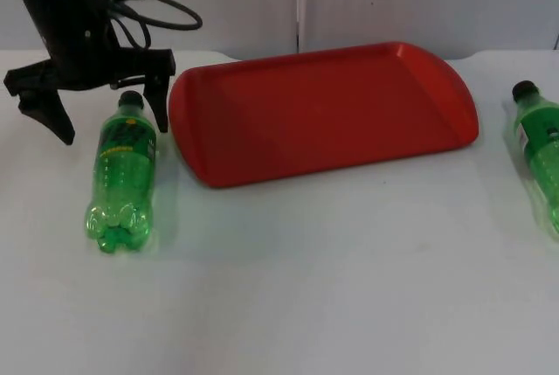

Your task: Place the bottle upright on the tray.

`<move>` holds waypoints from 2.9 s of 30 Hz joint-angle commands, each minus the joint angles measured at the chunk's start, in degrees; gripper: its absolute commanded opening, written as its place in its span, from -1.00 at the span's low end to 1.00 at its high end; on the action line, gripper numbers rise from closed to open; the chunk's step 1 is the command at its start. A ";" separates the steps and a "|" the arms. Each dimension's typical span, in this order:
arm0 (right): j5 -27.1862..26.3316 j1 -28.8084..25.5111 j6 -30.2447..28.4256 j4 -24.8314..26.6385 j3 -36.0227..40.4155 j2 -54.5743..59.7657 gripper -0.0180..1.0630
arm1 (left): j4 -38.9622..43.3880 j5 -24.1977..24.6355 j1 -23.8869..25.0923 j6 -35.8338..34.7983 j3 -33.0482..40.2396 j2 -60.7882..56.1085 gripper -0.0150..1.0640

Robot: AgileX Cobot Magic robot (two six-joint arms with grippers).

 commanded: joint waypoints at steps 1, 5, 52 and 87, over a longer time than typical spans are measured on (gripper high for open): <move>-0.41 -0.46 -0.25 0.21 0.02 -0.22 0.98 | 0.12 -1.41 -0.33 -0.30 -0.27 1.36 0.97; -0.41 -0.46 -0.25 0.21 0.02 -0.22 0.98 | -0.15 -3.06 -0.33 -0.30 -0.27 2.34 0.97; -0.41 -0.46 -0.25 0.21 0.02 -0.22 0.98 | -0.06 -5.87 -0.33 2.03 -0.27 4.56 -0.96; -0.41 -0.46 -0.25 0.21 0.02 -0.22 0.98 | -2.14 -30.60 -6.96 5.07 -0.17 -24.04 -0.96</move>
